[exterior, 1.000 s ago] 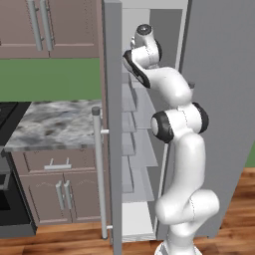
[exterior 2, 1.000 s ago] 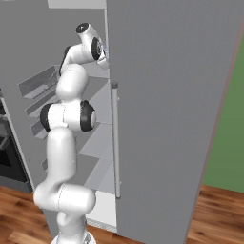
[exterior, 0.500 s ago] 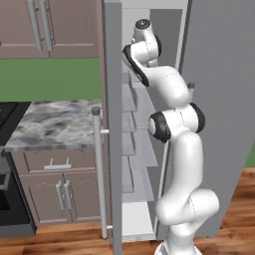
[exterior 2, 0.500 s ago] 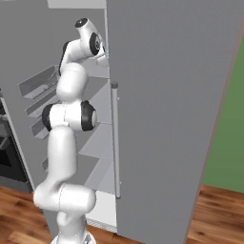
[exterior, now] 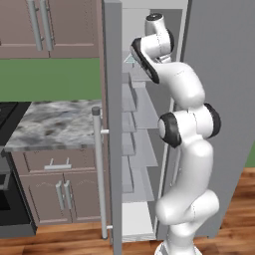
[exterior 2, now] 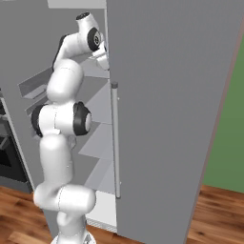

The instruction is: The ice cube tray has been filled with water. Take the tray and place it in the freezer to make ice. Close the freezer door after placing the tray.

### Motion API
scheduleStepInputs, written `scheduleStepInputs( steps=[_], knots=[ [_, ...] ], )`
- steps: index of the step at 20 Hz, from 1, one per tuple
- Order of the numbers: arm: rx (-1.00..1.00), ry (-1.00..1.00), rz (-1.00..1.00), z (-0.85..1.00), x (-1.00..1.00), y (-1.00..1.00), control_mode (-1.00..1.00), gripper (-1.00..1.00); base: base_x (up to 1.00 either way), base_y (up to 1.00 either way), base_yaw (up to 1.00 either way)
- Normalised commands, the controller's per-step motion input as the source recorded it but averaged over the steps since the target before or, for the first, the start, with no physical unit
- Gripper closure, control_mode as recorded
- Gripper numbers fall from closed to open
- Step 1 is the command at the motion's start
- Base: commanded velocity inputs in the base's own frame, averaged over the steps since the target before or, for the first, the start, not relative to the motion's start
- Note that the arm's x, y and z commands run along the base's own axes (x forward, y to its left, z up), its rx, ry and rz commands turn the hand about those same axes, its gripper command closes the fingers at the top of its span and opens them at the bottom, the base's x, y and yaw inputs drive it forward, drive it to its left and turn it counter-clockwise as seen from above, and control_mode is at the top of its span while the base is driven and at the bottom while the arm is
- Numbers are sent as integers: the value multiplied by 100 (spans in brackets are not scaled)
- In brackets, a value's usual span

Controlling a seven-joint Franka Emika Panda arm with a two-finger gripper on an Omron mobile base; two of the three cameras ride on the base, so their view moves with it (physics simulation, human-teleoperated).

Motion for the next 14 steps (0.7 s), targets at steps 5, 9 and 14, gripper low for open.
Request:
scheduleStepInputs(
  steps=[5, 9, 14],
  knots=[
    [-6, -17, 0, -100, -95, -3, -100, -100, 0, 0, 0],
    [0, -31, 0, -33, -100, -6, -100, -100, 0, 0, 0],
    [0, -18, 0, 20, -100, -27, -100, -100, 0, 0, 0]
  ],
)
